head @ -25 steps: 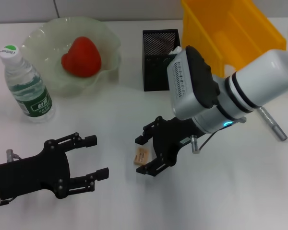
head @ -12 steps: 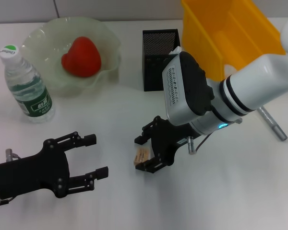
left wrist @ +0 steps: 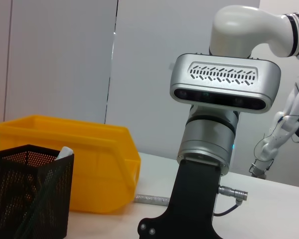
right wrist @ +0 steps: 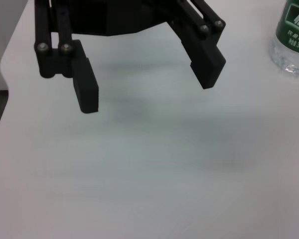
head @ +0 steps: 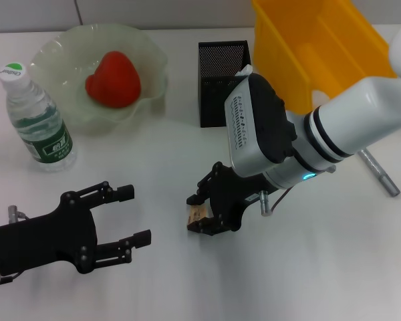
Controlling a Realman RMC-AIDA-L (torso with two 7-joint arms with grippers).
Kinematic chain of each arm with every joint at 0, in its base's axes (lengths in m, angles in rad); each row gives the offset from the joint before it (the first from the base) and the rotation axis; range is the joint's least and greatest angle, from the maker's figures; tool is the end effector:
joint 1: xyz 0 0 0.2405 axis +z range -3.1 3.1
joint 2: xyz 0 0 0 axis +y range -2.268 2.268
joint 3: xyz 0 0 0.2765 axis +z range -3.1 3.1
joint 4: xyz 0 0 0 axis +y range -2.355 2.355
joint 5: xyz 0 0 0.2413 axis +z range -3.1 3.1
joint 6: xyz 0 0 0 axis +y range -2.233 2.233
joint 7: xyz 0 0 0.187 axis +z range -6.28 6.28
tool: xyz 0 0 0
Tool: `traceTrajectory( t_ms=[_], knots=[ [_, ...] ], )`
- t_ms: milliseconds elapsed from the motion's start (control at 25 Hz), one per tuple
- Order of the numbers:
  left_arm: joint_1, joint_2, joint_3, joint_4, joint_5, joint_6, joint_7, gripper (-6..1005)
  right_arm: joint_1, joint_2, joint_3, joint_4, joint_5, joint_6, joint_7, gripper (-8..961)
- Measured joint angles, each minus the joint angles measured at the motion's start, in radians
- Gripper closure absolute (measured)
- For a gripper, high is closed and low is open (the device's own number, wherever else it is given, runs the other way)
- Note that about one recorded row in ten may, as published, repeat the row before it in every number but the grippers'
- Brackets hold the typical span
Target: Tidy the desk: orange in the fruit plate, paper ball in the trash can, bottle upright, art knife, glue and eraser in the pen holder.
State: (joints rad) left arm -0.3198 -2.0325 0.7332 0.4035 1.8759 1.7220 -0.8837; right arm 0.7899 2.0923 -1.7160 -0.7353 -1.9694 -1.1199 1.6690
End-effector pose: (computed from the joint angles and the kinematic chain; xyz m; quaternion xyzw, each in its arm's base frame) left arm -0.3324 0.2711 -0.0637 -0.9322 -0.1382 -0.3088 0.1285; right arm 0.1771 0.3831 -0.1925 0.9984 0.0083 0.0564 0.0055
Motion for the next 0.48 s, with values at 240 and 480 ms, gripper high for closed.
traceTrajectory(
  t_ms=[240,480],
  knots=[
    [-0.005,0.000,0.000,0.000,0.000,0.001,-0.006,197,-0.001,0.000,-0.007,-0.002,0.000,0.003,0.000,529],
    [-0.008,0.000,-0.001,0.000,0.000,-0.002,-0.006,197,-0.012,0.000,0.034,-0.019,0.015,-0.011,0.003,531]
  ],
)
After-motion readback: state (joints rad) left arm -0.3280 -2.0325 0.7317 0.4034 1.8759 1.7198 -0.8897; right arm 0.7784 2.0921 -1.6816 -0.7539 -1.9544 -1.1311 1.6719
